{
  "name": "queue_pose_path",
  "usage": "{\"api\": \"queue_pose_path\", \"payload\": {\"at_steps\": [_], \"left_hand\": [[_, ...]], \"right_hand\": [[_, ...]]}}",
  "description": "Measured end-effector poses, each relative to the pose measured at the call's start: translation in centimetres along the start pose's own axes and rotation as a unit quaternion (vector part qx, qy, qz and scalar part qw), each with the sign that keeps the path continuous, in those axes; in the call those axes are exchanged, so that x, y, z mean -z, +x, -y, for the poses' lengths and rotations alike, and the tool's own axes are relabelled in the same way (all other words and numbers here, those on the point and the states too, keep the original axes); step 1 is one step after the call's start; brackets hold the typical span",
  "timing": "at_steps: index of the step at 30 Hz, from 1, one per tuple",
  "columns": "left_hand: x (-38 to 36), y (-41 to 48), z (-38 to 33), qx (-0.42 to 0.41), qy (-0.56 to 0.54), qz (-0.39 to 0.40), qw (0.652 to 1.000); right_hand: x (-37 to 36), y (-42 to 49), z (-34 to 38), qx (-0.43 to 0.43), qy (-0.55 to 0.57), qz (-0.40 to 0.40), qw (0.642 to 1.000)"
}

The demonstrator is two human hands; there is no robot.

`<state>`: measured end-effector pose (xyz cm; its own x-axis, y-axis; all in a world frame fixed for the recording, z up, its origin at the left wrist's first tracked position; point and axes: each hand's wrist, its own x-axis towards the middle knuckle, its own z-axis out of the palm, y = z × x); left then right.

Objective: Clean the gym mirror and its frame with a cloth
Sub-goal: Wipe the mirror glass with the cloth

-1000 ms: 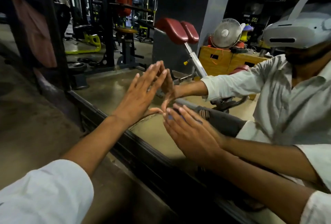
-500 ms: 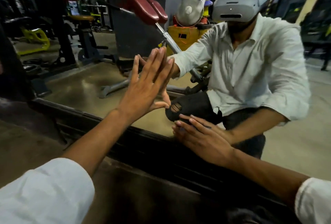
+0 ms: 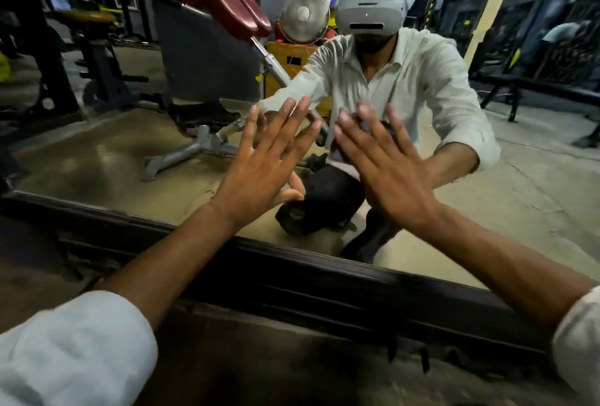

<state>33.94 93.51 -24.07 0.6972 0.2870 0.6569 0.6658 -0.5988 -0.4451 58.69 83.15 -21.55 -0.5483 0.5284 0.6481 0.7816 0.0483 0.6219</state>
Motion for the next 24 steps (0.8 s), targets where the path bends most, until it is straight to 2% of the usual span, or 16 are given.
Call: {"api": "queue_pose_path", "payload": {"at_steps": [2, 5, 11, 14, 16, 19, 21, 24], "left_hand": [[-0.8, -1.1, 0.7, 0.001, 0.011, -0.013, 1.000], [-2.7, -3.0, 1.3, 0.022, 0.008, -0.028, 0.999], [-5.4, -7.4, 1.0, 0.014, 0.032, -0.004, 0.999], [-6.5, -9.4, 2.6, 0.031, 0.037, 0.002, 0.999], [-6.8, -9.9, 3.7, 0.062, 0.018, -0.001, 0.998], [-7.4, -10.4, 4.0, 0.097, -0.004, 0.003, 0.995], [-7.9, -11.1, 3.7, 0.115, -0.019, 0.004, 0.993], [-8.9, -12.9, 3.2, 0.126, -0.045, 0.017, 0.991]], "right_hand": [[0.1, 1.9, 0.1, -0.030, 0.017, -0.027, 0.999], [-2.8, 0.4, 3.5, -0.012, 0.028, -0.012, 0.999], [-6.4, -5.5, 10.3, 0.169, 0.082, 0.106, 0.977], [-6.0, -3.8, 9.8, 0.152, 0.119, 0.086, 0.977], [-5.6, 0.1, 7.2, 0.136, 0.061, 0.027, 0.988], [-5.5, 6.5, 4.6, 0.041, 0.038, -0.040, 0.998], [-5.7, 8.0, 5.4, 0.011, 0.062, -0.058, 0.996], [-7.5, 4.6, 10.8, 0.056, 0.076, -0.017, 0.995]]}}
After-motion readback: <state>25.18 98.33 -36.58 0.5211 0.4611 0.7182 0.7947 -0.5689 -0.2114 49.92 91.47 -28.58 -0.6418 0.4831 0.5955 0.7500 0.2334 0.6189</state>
